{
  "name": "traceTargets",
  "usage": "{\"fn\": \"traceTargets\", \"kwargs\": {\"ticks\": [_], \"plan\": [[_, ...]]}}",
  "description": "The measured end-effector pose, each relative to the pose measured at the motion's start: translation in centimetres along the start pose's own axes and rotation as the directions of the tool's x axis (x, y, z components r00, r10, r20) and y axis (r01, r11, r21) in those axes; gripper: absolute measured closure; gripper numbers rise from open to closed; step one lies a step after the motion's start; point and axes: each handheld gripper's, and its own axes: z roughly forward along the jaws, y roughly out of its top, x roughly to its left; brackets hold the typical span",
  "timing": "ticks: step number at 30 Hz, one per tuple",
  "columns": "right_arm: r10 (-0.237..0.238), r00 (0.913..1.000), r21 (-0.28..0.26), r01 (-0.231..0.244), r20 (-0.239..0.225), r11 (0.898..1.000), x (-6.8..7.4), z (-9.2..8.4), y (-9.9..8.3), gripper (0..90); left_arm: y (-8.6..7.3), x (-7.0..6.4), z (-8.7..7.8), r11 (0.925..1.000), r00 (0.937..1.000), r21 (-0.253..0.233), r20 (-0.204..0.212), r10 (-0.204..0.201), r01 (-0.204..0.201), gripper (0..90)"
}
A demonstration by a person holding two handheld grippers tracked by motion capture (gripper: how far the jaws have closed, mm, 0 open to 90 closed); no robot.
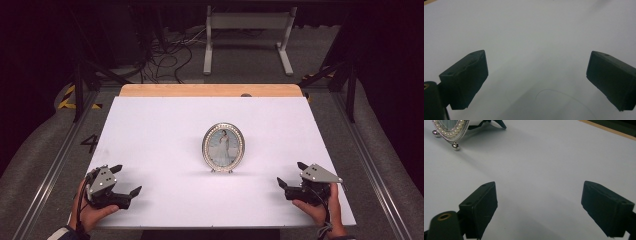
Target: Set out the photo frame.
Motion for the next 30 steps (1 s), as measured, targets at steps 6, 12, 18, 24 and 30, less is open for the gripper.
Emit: {"fn": "traceTargets", "kwargs": {"ticks": [6, 12, 18, 24, 30], "plan": [[0.015, 0.9999, -0.006, -0.015, 0.007, 1.000, -0.4, -0.3, -0.6, 13.0, -1.1, 1.0, -0.7, 0.9997, 0.9997, 0.002, -0.007, -0.024, 0.024, 4.1], [0.027, 0.9996, -0.016, -0.026, 0.012, 1.000, -0.6, -0.5, -0.9, 12.8, -2.0, 1.5, -1.3, 0.9987, 0.9985, -0.005, -0.018, -0.051, 0.051, 4.1], [0.015, 0.9998, -0.012, -0.015, 0.014, 1.000, -0.4, -0.3, -0.9, 12.6, -2.2, 1.5, -1.6, 0.9974, 0.9973, -0.017, -0.021, -0.070, 0.069, 4.1], [0.007, 0.9999, -0.010, -0.007, 0.010, 1.000, -0.2, -0.1, -0.8, 12.6, -2.0, 1.4, -1.3, 0.9986, 0.9985, -0.002, -0.017, -0.053, 0.053, 4.1], [0.006, 0.9998, -0.014, -0.006, 0.019, 1.000, -0.2, -0.2, -0.7, 12.7, -2.1, 1.2, -1.3, 0.9985, 0.9984, 0.000, -0.011, -0.055, 0.055, 4.1]]}}
